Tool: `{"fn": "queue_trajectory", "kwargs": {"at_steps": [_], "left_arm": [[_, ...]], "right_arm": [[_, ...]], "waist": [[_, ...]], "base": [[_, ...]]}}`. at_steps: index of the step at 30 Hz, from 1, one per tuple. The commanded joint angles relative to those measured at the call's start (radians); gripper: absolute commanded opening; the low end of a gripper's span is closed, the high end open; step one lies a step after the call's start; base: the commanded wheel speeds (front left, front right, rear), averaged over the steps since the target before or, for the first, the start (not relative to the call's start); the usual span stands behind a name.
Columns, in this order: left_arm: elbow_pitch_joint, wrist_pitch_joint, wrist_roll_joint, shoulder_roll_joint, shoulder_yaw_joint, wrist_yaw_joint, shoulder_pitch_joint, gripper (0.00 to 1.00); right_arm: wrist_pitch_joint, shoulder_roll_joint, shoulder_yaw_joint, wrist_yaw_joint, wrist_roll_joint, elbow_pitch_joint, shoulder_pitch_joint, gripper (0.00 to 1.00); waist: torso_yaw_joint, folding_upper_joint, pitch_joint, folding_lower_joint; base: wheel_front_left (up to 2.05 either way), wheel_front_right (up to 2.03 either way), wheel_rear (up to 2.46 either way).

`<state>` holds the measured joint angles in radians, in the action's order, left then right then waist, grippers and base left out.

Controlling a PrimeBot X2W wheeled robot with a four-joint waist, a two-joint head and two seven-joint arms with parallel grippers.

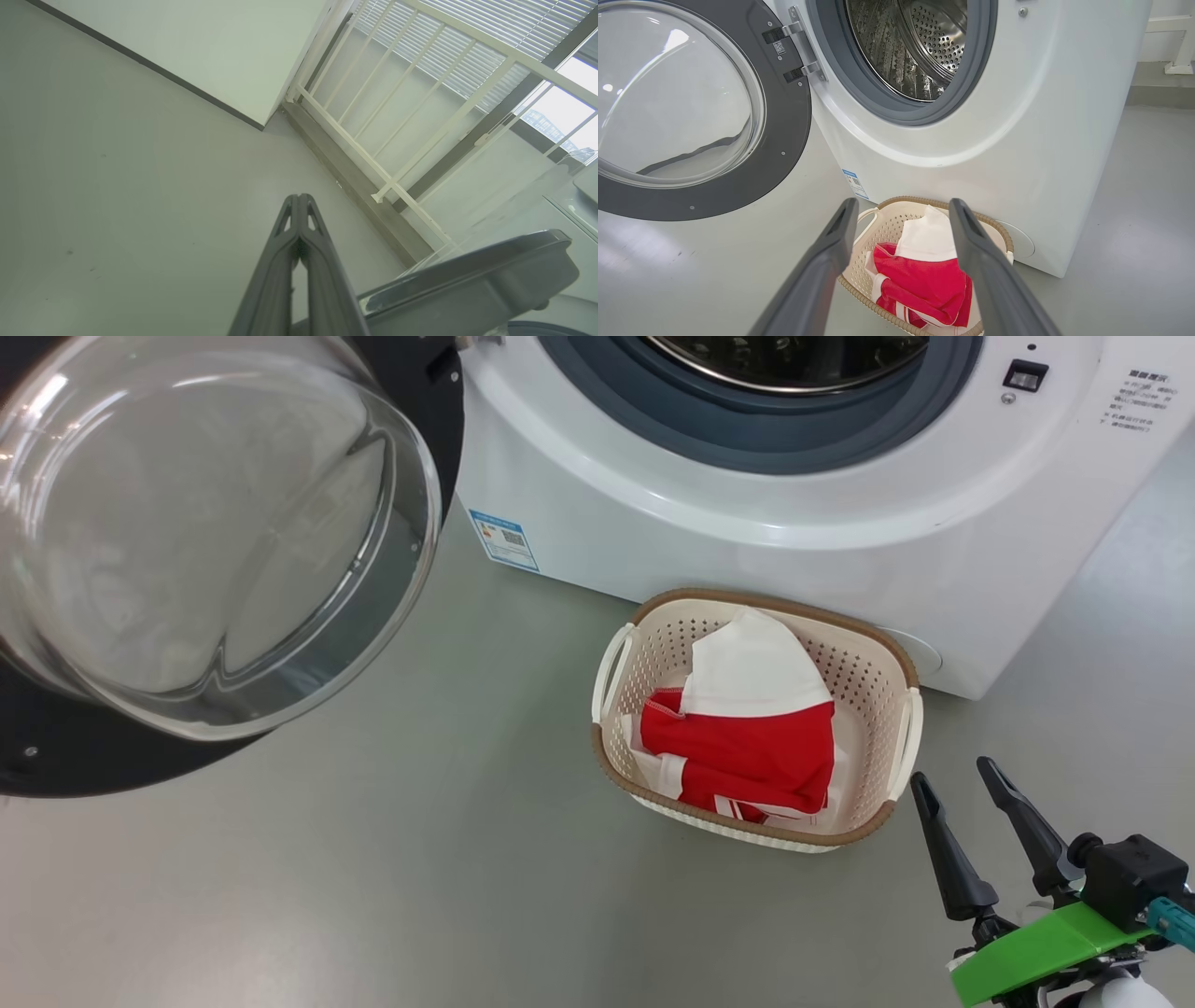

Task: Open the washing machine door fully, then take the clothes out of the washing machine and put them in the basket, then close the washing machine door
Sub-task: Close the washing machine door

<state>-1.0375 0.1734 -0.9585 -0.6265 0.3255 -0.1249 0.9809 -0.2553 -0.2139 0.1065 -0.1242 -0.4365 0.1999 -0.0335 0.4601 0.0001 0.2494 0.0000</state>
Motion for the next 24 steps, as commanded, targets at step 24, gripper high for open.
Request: {"fn": "queue_trajectory", "kwargs": {"at_steps": [24], "left_arm": [[0.118,0.388,-0.180,-0.055,-0.097,-0.006,-0.117,0.00]], "right_arm": [[-0.006,-0.008,0.036,-0.007,0.012,-0.021,-0.021,1.00]], "waist": [[-0.012,-0.0001,-0.004,0.0000]], "base": [[0.00,0.00,0.00]]}}
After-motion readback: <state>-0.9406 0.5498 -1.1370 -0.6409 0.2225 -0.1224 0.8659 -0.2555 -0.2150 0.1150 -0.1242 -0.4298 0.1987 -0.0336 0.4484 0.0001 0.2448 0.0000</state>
